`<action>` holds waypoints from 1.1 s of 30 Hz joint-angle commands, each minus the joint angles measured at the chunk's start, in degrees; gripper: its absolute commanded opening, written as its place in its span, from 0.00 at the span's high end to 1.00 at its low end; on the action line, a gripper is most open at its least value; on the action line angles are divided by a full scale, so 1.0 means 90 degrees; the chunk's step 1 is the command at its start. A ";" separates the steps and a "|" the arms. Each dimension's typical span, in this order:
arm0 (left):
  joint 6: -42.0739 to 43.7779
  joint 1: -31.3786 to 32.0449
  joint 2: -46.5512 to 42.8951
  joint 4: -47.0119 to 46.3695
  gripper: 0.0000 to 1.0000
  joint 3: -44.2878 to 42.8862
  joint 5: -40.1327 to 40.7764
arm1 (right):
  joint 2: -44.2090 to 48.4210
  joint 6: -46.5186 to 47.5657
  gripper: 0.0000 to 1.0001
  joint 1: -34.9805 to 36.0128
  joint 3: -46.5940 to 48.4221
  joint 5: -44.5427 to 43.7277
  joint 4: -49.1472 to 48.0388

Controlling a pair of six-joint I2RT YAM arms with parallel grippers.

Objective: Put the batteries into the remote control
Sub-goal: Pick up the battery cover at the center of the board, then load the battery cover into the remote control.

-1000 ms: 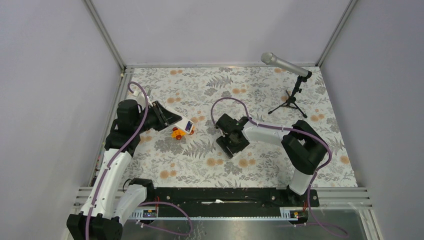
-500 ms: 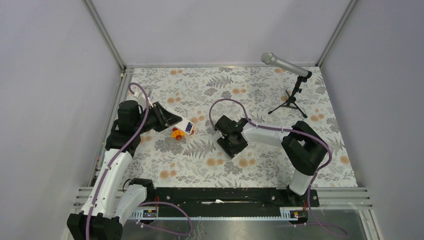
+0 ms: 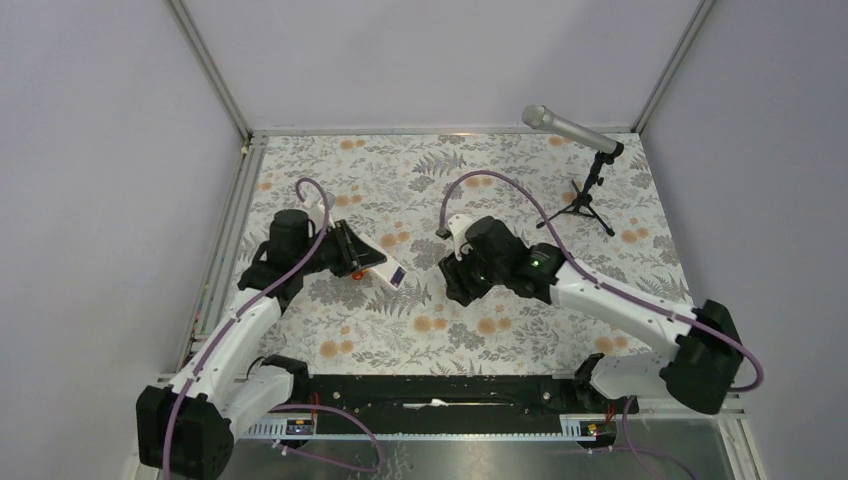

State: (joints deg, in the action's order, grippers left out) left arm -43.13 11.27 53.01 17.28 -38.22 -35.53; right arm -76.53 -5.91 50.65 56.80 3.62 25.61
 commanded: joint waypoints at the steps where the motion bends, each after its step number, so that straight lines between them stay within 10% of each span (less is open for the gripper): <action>1: -0.0102 0.0547 0.0261 -0.1083 1.00 -0.0086 -0.0008 | 0.0872 0.0370 0.54 0.0108 -0.0367 0.0975 -0.0744; 33: -0.1061 0.2159 0.0768 -0.2003 1.00 -0.0111 0.0777 | 0.0342 0.1561 0.56 0.0807 0.0578 0.0123 -0.0390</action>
State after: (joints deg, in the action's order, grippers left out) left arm -53.45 30.09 61.87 2.92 -38.11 -29.78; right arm -73.34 8.14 57.49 59.20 5.06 21.54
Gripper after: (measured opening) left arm 0.221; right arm 0.569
